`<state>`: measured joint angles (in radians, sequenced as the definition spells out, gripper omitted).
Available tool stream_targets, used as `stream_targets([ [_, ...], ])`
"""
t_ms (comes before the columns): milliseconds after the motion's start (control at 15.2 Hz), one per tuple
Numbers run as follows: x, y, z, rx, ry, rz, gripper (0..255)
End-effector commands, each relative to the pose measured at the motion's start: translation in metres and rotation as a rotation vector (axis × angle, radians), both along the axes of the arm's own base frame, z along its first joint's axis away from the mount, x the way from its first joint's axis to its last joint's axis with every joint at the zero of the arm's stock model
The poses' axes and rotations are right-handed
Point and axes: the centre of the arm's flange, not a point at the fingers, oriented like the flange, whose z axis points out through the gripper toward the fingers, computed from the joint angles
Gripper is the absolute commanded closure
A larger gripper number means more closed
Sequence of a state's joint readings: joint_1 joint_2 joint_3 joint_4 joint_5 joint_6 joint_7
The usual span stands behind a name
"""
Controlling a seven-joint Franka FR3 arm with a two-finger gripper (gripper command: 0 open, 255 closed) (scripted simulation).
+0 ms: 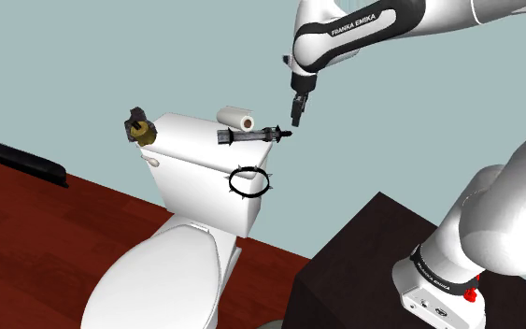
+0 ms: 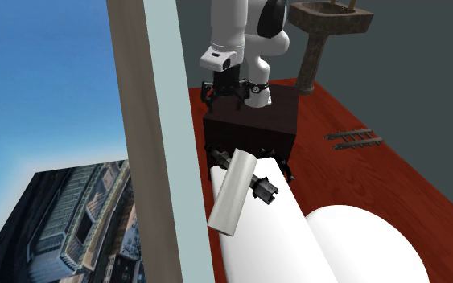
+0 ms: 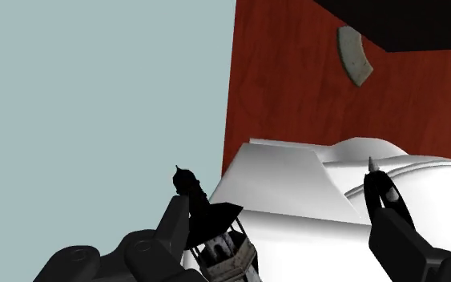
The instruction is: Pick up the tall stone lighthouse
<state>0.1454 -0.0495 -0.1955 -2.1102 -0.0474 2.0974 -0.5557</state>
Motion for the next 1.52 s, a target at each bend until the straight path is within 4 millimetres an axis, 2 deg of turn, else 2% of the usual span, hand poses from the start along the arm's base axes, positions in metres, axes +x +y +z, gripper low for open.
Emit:
stream_targets([
  [0, 0.022, 0.006, -0.012, 0.003, -0.004, 0.067, 0],
  [330, 0.074, 0.027, -0.043, 0.013, -0.014, 0.224, 0],
  [726, 0.131, 0.062, -0.079, 0.024, -0.025, 0.412, 0],
  [792, 0.132, 0.062, -0.080, 0.024, -0.025, 0.413, 0],
  [1254, 0.132, 0.062, -0.120, 0.024, -0.025, 0.413, 0],
  [1386, 0.132, 0.062, -0.120, 0.024, -0.025, 0.413, 0],
  [1452, 0.131, 0.061, -0.120, 0.024, -0.025, 0.413, 255],
])
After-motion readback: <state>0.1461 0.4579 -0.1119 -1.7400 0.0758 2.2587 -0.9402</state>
